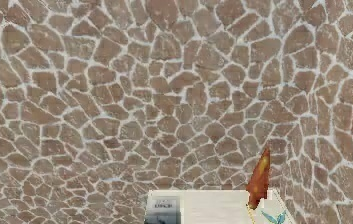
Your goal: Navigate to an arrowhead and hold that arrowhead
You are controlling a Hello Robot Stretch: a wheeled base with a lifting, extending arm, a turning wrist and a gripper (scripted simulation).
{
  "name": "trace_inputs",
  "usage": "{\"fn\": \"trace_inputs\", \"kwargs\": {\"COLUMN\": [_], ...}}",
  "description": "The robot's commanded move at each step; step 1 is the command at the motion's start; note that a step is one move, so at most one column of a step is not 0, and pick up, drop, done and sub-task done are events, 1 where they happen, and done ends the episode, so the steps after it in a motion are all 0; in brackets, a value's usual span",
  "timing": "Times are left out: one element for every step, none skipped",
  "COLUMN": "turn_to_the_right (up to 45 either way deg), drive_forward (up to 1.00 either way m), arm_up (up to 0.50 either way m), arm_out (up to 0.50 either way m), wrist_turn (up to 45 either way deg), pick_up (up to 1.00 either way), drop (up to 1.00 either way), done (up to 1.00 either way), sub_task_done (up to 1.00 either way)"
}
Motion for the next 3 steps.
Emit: {"fn": "trace_inputs", "kwargs": {"turn_to_the_right": [-45.0,-15.0,0.0], "drive_forward": [0.00,0.00,0.00], "arm_up": [0.00,0.00,0.50], "arm_out": [0.00,0.00,0.00], "wrist_turn": [0.0,0.0,0.0], "pick_up": [0.00,0.00,0.00], "drop": [0.00,0.00,0.00], "done": [0.00,0.00,0.00], "sub_task_done": [0.00,0.00,0.00]}}
